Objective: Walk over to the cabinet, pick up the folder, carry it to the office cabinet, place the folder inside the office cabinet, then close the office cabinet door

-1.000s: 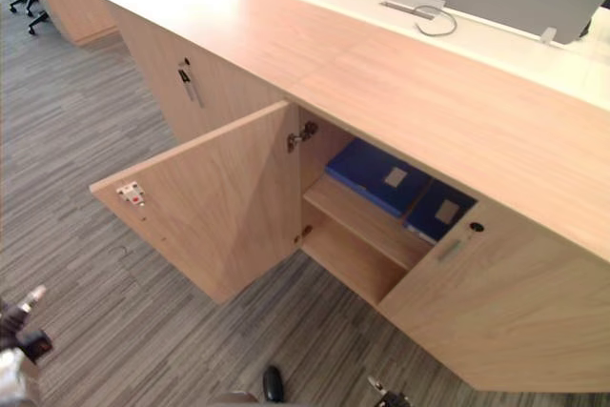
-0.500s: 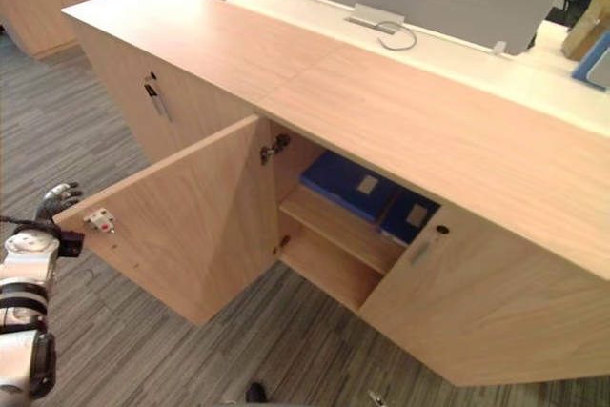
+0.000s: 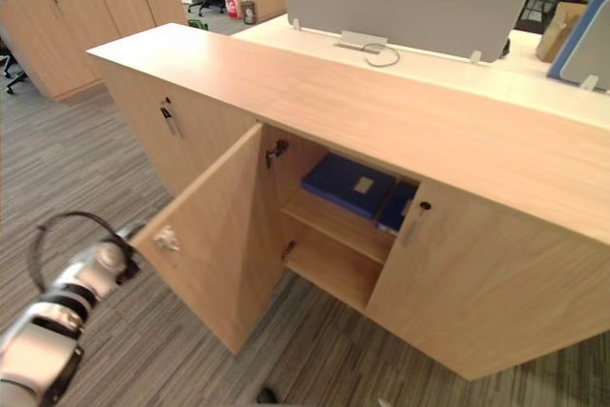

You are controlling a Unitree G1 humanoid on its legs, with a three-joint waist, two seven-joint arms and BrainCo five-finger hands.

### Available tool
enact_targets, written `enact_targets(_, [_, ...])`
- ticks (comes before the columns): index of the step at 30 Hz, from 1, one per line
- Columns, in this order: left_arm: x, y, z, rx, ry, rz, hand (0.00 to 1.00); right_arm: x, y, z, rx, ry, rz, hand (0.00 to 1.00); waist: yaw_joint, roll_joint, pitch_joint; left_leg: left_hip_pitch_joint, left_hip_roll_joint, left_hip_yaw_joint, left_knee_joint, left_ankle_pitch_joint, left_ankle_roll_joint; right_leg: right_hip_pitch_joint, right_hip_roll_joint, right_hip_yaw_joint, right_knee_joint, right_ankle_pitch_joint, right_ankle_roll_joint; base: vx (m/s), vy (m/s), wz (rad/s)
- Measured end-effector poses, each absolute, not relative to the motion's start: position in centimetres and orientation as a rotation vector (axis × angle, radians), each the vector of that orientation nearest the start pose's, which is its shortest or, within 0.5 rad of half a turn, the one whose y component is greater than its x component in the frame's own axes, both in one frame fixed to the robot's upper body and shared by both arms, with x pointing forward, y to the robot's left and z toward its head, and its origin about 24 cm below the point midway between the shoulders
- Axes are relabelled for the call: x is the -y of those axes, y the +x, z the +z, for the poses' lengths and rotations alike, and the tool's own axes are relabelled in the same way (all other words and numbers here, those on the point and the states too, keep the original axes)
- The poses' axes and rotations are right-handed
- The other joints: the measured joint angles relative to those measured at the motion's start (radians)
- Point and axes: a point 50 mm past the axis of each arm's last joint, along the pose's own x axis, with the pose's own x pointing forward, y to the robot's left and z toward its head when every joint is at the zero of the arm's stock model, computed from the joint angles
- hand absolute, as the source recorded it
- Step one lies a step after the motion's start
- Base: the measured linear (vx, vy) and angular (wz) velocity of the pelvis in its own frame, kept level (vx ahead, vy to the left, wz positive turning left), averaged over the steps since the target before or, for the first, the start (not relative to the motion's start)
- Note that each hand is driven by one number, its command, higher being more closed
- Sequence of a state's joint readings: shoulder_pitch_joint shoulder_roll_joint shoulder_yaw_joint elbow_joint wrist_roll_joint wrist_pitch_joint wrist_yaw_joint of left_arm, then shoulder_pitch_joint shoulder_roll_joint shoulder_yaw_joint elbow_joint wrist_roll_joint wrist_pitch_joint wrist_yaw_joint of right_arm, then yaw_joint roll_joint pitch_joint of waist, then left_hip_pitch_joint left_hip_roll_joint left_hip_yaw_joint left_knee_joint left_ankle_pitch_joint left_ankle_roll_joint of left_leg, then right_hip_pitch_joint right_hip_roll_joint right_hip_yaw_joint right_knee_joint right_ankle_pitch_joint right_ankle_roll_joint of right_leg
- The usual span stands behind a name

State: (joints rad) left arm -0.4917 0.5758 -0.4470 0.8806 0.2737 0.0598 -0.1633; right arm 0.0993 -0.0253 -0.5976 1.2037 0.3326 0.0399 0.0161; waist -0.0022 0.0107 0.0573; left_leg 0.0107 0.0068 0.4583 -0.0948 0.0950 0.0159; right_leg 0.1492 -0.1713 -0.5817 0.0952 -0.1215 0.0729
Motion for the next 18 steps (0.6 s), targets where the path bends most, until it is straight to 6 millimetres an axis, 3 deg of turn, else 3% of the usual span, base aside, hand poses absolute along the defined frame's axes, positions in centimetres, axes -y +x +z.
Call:
enact_targets(1, [-23.2,29.9,-2.3,-0.578,0.978,-0.386,0.00,20.8,3.3,-17.6,-1.187,0.635,-0.771,0.00,-0.004,0.000,-0.001,-0.012,-0.001,0.003,0.000,0.003,0.003,-0.014,0.001,0.010,-0.004,0.000,0.000,0.00,0.022,-0.16])
enact_targets(2, [-21.8,29.5,-2.8,-0.558,0.950,-0.430,0.00,20.7,3.3,-17.6,-1.187,0.635,-0.771,0.00,-0.006,0.000,-0.001,-0.014,-0.002,0.008,0.000,0.004,0.004,-0.017,0.001,0.015,-0.008,0.000,0.000,0.03,0.032,-0.32])
enact_targets(3, [-18.6,28.7,-3.5,-0.512,0.884,-0.517,0.00,20.6,3.4,-17.6,-1.186,0.637,-0.768,0.00,-0.007,-0.002,-0.002,-0.018,-0.002,0.023,0.000,0.007,0.009,-0.023,0.000,0.023,-0.016,0.000,0.000,0.08,0.045,-0.40])
enact_targets(4, [-16.0,28.0,-3.7,-0.468,0.824,-0.600,0.00,20.5,3.7,-17.6,-1.183,0.640,-0.763,0.00,-0.019,-0.003,-0.002,-0.022,-0.007,0.030,0.000,0.005,0.013,-0.027,-0.002,0.027,-0.025,0.001,-0.001,0.10,0.045,-0.40])
enact_targets(5, [-14.9,27.6,-3.5,-0.447,0.793,-0.654,0.00,20.3,3.8,-17.6,-1.184,0.645,-0.760,0.00,-0.025,-0.005,-0.002,-0.022,-0.011,0.032,0.000,0.005,0.013,-0.028,-0.002,0.028,-0.029,0.002,-0.002,0.13,0.046,-0.29])
enact_targets(7, [-10.3,24.4,-3.1,-0.358,0.634,-0.923,0.00,20.3,3.9,-17.6,-1.177,0.649,-0.766,0.00,-0.041,-0.007,-0.003,-0.018,-0.031,0.031,0.001,-0.007,0.034,-0.025,-0.018,0.034,-0.037,0.019,-0.016,0.14,0.038,-0.08])
enact_targets(10, [-7.7,20.2,-2.9,-0.342,0.374,-1.049,0.00,20.3,4.5,-17.5,-1.167,0.654,-0.761,0.00,-0.038,-0.006,-0.002,0.000,-0.049,0.023,0.001,-0.011,0.050,-0.003,-0.030,0.033,-0.037,0.050,-0.010,0.14,-0.006,0.14])
enact_targets(15, [-7.9,18.3,-1.2,-0.301,0.115,-1.014,0.00,20.0,5.3,-17.6,-1.177,0.648,-0.749,0.00,-0.033,-0.006,0.004,0.016,-0.029,0.001,0.001,-0.007,0.044,0.024,-0.012,0.017,-0.039,0.053,-0.005,0.03,-0.087,0.12])
enact_targets(18, [-8.0,18.1,-1.2,-0.306,0.023,-0.969,0.00,19.9,5.9,-17.5,-1.168,0.649,-0.733,0.00,-0.032,-0.005,0.007,0.026,-0.018,-0.007,0.000,-0.002,0.037,0.042,0.001,0.007,-0.048,0.051,-0.008,-0.03,-0.085,0.05])
